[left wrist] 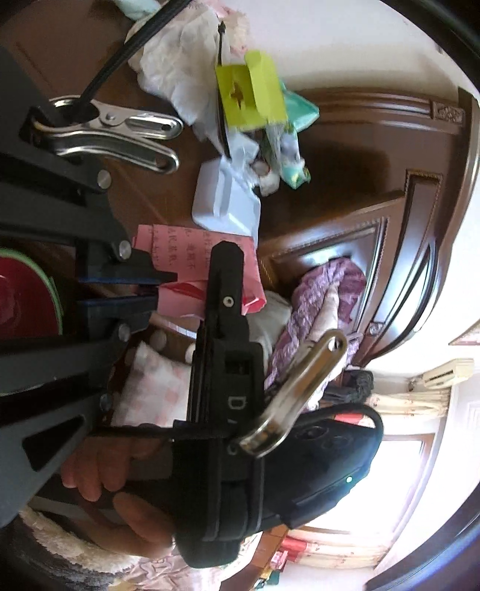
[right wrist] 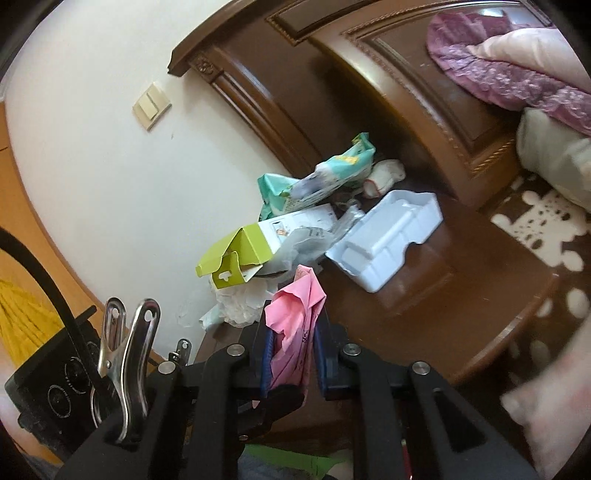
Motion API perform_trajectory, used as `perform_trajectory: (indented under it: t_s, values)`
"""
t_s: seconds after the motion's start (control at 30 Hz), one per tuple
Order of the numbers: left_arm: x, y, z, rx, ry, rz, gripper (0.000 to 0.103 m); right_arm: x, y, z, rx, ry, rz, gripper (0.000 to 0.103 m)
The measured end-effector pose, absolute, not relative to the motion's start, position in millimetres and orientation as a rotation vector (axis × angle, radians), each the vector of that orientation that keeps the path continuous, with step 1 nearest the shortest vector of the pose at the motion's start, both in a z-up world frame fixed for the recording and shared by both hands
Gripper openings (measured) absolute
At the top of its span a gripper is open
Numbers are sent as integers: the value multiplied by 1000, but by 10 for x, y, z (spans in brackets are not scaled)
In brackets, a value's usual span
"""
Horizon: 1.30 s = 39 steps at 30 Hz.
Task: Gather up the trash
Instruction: 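Carry the pink paper with the right gripper down over the red bin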
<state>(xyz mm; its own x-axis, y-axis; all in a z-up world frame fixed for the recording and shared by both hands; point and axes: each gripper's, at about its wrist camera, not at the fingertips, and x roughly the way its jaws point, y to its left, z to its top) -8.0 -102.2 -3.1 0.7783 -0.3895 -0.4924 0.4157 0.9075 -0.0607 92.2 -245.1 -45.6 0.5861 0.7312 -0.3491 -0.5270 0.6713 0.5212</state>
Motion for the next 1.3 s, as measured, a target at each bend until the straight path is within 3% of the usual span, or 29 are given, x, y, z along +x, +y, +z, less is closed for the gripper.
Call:
perform_trajectory:
  t_s: [0.4,1.3]
  values:
    - [-294,-1459,-188,74,549,-496,5,543,-2931,-572,363,568,693,18]
    - [-559,-1594,-686,49,673,-532,5,226,-3065,-1117,324,659,670,19]
